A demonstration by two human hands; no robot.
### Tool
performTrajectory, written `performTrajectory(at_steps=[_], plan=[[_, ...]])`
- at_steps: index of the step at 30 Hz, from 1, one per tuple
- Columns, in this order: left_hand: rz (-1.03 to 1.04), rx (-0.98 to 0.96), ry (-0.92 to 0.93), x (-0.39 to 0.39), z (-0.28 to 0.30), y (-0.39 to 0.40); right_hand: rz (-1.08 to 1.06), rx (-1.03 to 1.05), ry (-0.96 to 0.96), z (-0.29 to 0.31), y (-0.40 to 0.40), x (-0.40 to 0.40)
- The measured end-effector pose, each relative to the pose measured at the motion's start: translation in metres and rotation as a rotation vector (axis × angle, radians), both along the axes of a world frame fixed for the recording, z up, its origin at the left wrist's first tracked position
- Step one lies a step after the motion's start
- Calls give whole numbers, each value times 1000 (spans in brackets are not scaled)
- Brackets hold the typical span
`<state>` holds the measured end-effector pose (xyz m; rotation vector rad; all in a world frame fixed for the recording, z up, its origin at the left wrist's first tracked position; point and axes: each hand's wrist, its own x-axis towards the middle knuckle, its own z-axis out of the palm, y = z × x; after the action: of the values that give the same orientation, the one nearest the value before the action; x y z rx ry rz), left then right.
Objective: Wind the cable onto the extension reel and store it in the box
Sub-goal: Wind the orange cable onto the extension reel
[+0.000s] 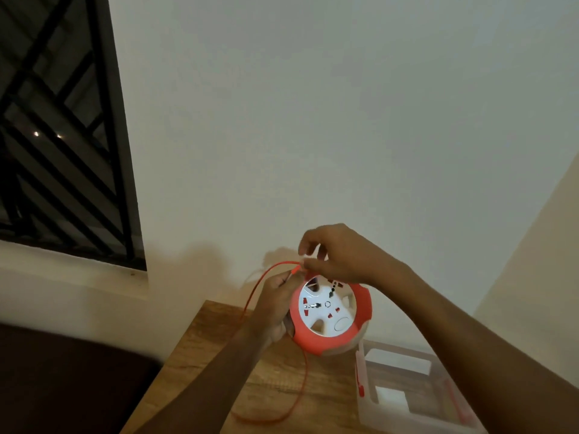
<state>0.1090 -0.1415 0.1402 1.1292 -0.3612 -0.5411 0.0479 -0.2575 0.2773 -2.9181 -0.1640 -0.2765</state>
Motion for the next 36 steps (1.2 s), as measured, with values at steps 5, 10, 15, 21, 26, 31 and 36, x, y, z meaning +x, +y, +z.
performTrajectory(at_steps=[5,10,15,21,26,31,36], plan=[[64,-12,11,13,-3,4,-1,-305,148,-23,0,-38],[98,1,6,19,-5,3,-13,-532,79,-55,-1,-45],[92,-2,-10,22,0,5,-131,-591,-31,-62,6,-41],[112,39,-85,24,11,9,-243,-543,8,-54,16,-36],[111,-8,-147,16,18,10,-270,-515,-39,-51,34,-31],[179,-61,-129,20,23,17,-258,-450,-72,-54,31,-30],[168,-156,-70,18,28,12,-394,-256,-196,-50,27,-27]])
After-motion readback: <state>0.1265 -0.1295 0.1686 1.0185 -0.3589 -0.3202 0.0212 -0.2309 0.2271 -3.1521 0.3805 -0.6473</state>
